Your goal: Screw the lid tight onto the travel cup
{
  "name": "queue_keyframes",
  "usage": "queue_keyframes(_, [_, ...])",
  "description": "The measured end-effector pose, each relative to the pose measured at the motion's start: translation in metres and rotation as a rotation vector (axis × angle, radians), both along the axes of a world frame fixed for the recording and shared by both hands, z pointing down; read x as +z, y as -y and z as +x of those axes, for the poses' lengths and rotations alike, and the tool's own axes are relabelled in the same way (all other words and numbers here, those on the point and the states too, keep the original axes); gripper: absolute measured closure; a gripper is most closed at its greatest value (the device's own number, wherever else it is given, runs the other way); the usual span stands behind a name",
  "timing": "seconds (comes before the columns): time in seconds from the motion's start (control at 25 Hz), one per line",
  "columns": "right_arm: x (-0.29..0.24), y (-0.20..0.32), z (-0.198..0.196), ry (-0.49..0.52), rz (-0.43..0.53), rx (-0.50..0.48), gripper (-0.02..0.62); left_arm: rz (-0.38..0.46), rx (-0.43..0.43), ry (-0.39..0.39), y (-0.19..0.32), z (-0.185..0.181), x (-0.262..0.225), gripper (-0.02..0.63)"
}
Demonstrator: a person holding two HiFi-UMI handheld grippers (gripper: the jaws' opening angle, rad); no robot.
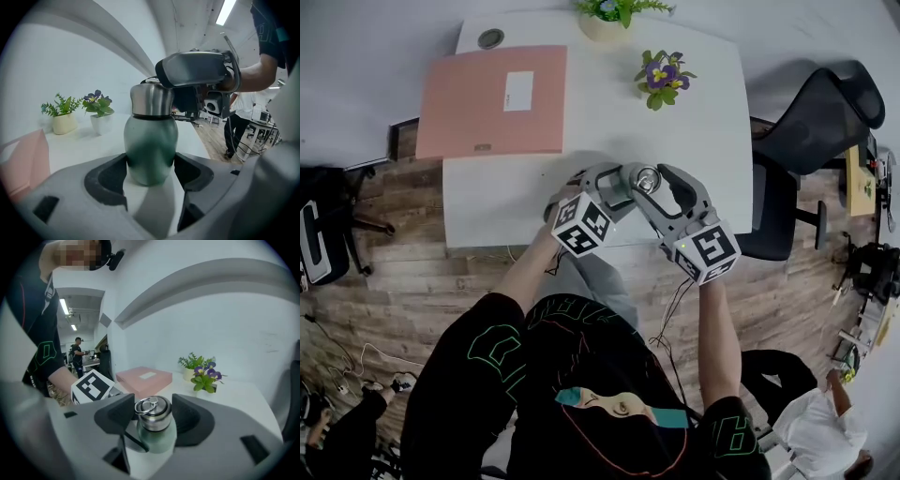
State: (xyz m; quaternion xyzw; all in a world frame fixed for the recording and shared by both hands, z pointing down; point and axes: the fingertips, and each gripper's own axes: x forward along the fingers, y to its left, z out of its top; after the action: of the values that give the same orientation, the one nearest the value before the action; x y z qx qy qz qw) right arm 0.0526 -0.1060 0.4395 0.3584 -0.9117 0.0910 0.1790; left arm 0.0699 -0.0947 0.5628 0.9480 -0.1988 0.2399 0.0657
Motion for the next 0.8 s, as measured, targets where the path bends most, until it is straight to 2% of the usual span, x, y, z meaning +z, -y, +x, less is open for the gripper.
queue_keyframes(0.32, [0.0009,0.0009,0.0043,0.026,0.022,0.218,0.341,-0.001,-0.002,0.002,-0.0001,0.0001,0.0004,0.278])
queue_keyframes(0.6, [0.0006,0.0001,0.0082,0.054,0.043,0.459,0.339,0.0,-0.003,0.003,-0.0011,0.0,-0.0006,0.278])
queue_keyframes(0.72, [0.0017,0.0003,0.0073,0.037,0.049,0.506,0.345,-0.001,-0.004,0.004,-0.001,-0.0005,-0.0005,0.278])
queue_keyframes(0.8, [0.0022,0.0006,0.0068,0.023,0.049,0.504,0.345,-0.002,-0.005,0.003,-0.0007,-0.0005,-0.0005,0.278])
